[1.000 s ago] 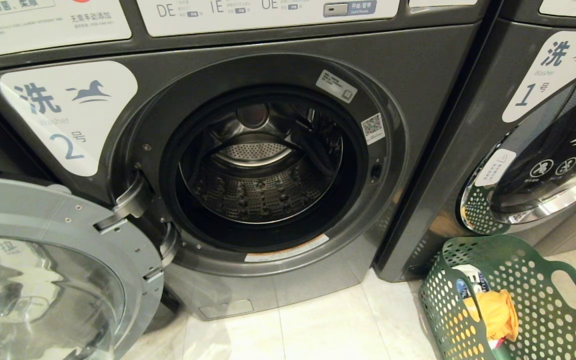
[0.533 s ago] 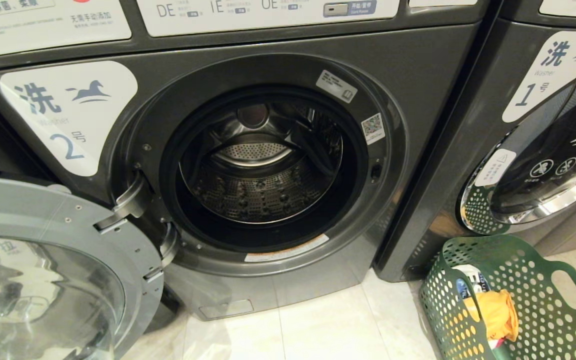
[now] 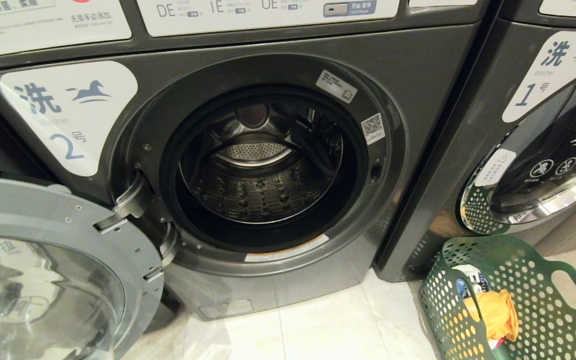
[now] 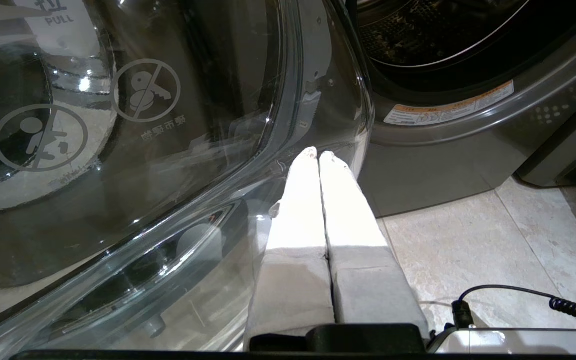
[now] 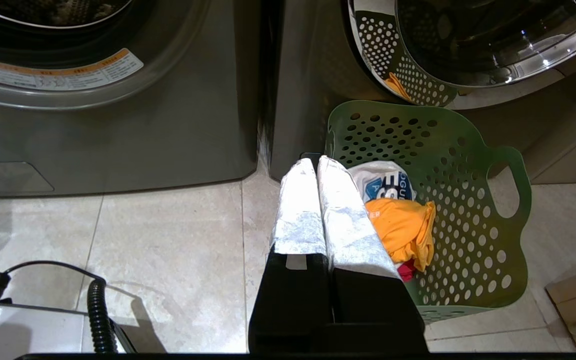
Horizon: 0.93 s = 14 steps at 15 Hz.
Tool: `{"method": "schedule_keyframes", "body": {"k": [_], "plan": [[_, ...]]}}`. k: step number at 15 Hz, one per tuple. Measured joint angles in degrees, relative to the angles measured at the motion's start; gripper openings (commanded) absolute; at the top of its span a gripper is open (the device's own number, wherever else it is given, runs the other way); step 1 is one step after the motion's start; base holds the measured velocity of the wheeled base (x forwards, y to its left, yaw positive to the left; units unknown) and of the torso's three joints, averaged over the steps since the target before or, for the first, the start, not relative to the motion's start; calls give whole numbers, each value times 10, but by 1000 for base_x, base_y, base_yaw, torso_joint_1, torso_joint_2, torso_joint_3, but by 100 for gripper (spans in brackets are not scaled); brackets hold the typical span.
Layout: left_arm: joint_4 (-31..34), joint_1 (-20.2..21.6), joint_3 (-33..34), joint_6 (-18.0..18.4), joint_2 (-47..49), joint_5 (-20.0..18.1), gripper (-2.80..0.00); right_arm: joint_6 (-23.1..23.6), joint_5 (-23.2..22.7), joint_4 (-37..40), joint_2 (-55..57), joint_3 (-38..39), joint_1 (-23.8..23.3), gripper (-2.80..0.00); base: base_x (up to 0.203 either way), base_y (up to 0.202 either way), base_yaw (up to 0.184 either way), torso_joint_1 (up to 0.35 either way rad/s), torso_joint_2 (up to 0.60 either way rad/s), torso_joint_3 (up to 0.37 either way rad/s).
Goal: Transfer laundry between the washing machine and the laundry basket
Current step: Close the washing machine door with the left hand
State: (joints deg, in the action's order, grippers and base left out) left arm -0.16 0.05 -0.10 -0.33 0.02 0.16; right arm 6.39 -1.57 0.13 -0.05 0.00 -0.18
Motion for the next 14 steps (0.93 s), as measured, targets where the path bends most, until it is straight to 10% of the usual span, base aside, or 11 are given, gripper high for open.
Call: {"method": "schedule_keyframes", "body": {"k": [14], "plan": [[0, 0, 0, 0, 0, 0, -280, -4, 0, 0, 0, 0, 0, -280, 0, 0, 0, 0, 1, 76]]}}
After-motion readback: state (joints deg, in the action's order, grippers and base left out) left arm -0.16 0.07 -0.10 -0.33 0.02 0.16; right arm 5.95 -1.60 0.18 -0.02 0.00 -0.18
